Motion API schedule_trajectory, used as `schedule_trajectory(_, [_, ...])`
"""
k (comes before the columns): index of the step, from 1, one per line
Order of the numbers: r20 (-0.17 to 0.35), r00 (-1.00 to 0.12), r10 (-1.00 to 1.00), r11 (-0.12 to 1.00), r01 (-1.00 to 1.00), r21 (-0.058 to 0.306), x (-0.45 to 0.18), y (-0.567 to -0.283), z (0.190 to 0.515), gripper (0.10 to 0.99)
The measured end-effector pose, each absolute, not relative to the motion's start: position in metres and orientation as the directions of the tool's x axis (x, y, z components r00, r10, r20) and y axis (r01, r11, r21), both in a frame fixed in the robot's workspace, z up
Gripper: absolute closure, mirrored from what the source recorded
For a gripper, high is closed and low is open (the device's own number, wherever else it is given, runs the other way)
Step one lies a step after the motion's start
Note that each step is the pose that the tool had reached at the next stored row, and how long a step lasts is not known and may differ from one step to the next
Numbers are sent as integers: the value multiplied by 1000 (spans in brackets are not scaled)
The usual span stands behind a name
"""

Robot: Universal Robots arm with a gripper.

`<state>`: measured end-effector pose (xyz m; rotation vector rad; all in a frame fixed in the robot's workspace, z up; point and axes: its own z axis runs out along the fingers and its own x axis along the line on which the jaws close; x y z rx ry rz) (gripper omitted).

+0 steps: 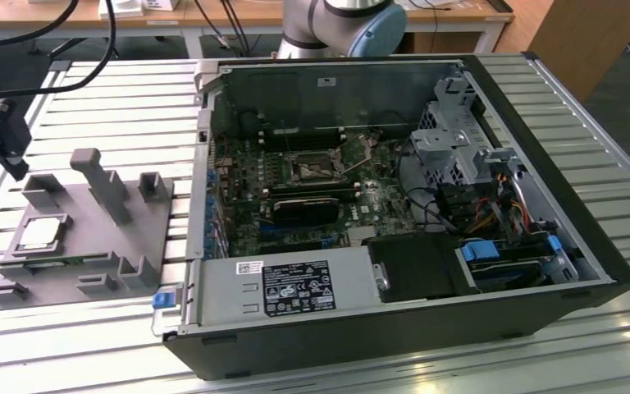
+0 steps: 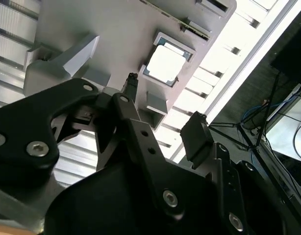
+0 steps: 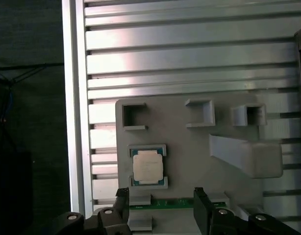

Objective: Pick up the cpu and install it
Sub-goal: 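Pick up the cpu and move it towards the insertion slot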

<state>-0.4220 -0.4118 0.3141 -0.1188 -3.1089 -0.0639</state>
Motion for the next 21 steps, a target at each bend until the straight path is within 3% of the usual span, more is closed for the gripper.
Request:
schedule_trajectory(1, [31,-997,75,996,77,40,-422,-412,313,439])
schedule_trajectory(21, [32,-998,53,997,55,50,-424,-422,285,439])
